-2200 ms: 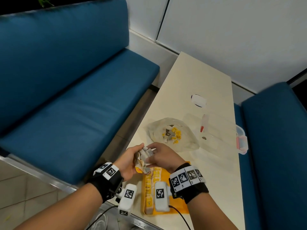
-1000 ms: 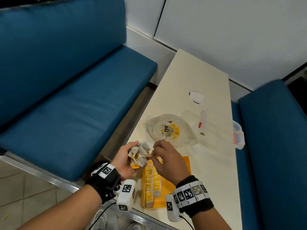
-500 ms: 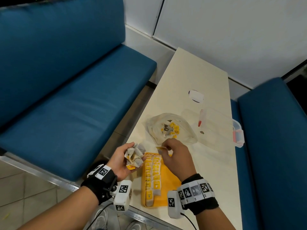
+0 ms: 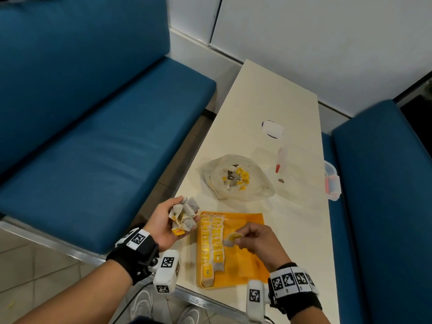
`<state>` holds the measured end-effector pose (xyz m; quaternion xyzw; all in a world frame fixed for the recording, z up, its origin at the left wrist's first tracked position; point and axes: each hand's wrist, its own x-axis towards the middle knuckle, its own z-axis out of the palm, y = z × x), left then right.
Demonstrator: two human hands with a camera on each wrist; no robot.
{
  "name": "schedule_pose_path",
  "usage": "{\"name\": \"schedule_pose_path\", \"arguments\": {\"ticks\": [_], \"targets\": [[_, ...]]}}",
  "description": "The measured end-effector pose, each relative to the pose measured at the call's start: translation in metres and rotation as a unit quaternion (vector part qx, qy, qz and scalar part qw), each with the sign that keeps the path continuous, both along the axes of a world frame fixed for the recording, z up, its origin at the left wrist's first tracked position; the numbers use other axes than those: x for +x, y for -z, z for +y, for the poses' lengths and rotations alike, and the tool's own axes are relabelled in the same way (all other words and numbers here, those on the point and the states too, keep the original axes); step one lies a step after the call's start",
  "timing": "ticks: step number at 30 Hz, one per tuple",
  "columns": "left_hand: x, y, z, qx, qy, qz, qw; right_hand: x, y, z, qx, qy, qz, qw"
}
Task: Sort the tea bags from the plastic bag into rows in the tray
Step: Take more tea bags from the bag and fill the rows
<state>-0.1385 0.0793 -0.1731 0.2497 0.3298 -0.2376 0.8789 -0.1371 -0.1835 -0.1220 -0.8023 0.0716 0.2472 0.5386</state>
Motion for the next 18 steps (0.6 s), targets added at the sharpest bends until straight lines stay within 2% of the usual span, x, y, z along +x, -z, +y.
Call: {"name": "schedule_pose_path", "arguments": {"ticks": [7, 13, 18], "targets": [[0.003, -0.006, -0.016, -0.021, 0.023, -0.008, 0.999, -0.023, 0.033, -0.007, -0.062, -0.057, 0.075, 0.994], [0.001, -0.015, -0.028, -0.026, 0.040, -0.013, 0.999, -0.029, 0.047, -0.001, -0.134, -0.123, 0.102, 0.978], [-0.003, -0.014, -0.032, -0.014, 0.050, -0.005, 0.999, -0.035, 0.055, 0.007, -0.167, -0.130, 0.099, 0.972]]}}
